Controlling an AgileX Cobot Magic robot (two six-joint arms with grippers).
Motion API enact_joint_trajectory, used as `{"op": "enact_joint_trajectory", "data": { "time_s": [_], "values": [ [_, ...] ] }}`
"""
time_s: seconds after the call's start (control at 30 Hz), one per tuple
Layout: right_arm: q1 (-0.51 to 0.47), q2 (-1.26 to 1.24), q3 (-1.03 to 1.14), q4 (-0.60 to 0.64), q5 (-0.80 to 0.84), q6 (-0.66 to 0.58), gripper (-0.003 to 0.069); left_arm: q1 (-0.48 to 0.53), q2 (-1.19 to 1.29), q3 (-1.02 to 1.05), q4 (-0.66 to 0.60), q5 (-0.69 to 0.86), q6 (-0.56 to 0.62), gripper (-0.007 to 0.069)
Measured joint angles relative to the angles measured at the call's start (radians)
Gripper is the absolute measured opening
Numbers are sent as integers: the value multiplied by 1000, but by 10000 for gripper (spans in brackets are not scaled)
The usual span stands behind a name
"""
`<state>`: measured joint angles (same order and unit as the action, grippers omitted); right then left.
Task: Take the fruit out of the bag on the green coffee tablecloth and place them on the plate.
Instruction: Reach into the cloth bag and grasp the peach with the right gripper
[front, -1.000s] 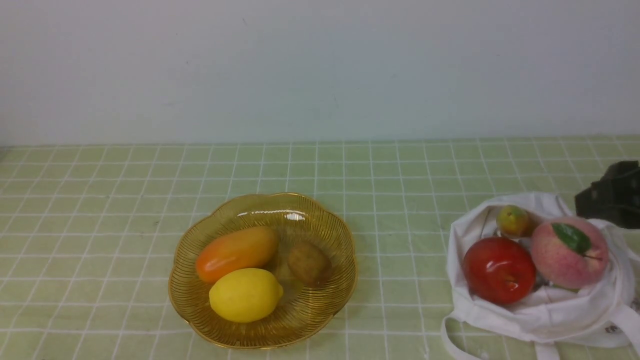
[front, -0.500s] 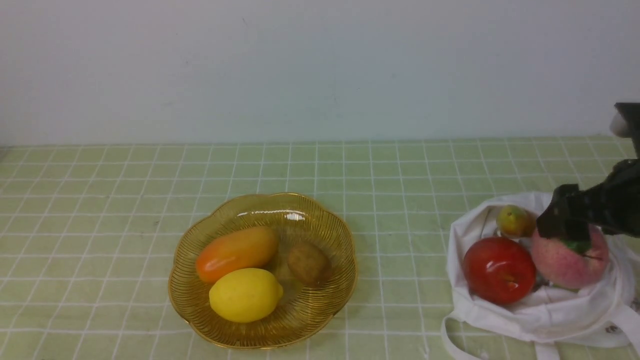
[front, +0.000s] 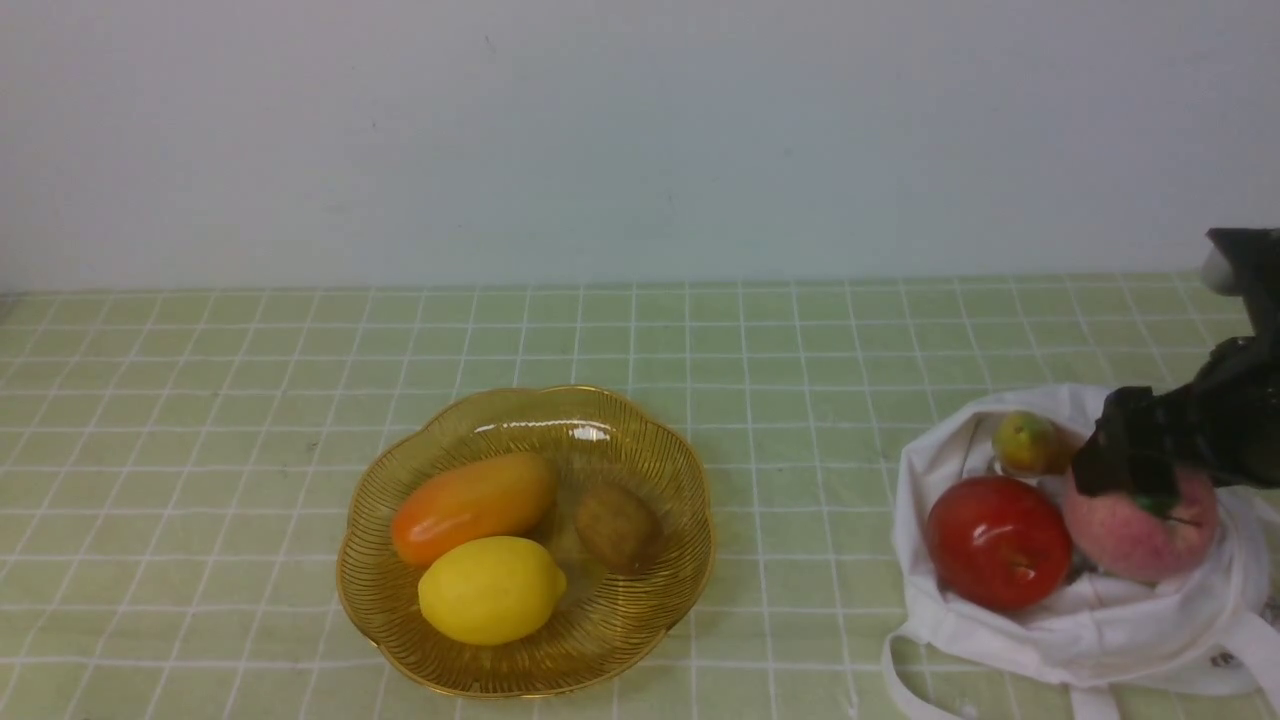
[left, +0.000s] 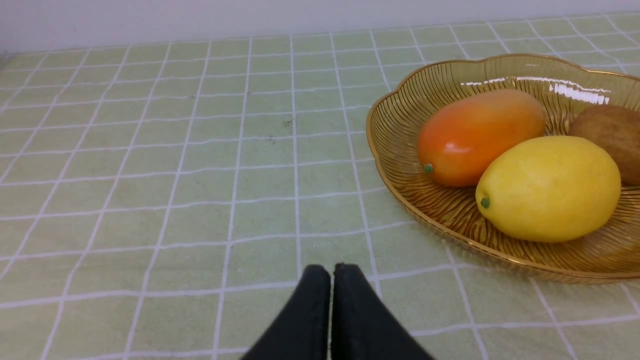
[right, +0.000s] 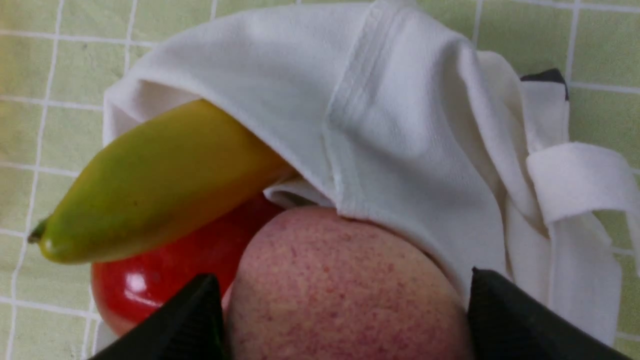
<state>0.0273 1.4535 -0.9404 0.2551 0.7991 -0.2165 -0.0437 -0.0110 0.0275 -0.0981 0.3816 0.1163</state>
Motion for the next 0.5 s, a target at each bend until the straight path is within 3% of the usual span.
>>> {"op": "enact_joint_trajectory", "data": {
  "time_s": [0.27, 0.5],
  "values": [
    [0, -91, 0, 11, 17, 0, 565, 0, 0, 0, 0, 0, 0, -8],
    [9, -226, -12, 181, -3, -33, 565, 0, 0, 0, 0, 0, 0, -8]
  ]
}}
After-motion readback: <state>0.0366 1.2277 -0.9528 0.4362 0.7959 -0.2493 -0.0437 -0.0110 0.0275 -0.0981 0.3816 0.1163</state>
